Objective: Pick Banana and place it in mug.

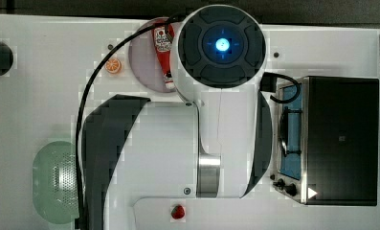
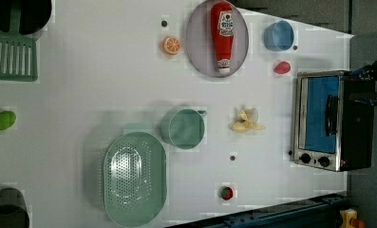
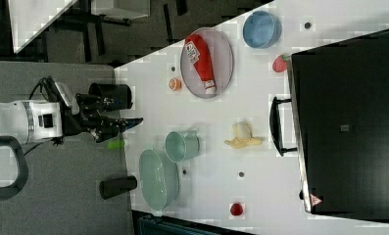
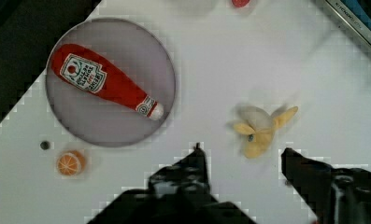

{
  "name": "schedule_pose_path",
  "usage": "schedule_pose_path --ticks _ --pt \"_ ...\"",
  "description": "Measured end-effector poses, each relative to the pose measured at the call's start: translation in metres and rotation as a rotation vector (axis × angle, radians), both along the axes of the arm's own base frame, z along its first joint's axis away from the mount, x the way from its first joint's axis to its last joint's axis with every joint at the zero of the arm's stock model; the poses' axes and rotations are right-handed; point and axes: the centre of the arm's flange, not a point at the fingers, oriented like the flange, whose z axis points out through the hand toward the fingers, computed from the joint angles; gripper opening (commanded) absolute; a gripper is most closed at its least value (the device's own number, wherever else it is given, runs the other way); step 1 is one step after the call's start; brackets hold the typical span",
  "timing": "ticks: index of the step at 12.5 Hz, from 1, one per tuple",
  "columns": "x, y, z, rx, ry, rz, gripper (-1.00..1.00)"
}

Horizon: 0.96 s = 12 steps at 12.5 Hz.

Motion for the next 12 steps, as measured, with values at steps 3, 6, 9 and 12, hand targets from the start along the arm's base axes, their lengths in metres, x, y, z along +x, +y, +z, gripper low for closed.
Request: schedule_pose_path --ticks 3,6,9,12 --pt "-0.085 -0.005 0.004 -0.006 0.119 -0.021 0.95" --pt "-0.104 -0.018 0.062 0.007 -0.042 -0.055 1.00" --pt "-0.088 -0.012 0.036 0.004 -0.051 -0.041 1.00" --pt "-0.064 -0.003 -0.077 0.007 0.026 -0.003 1.00"
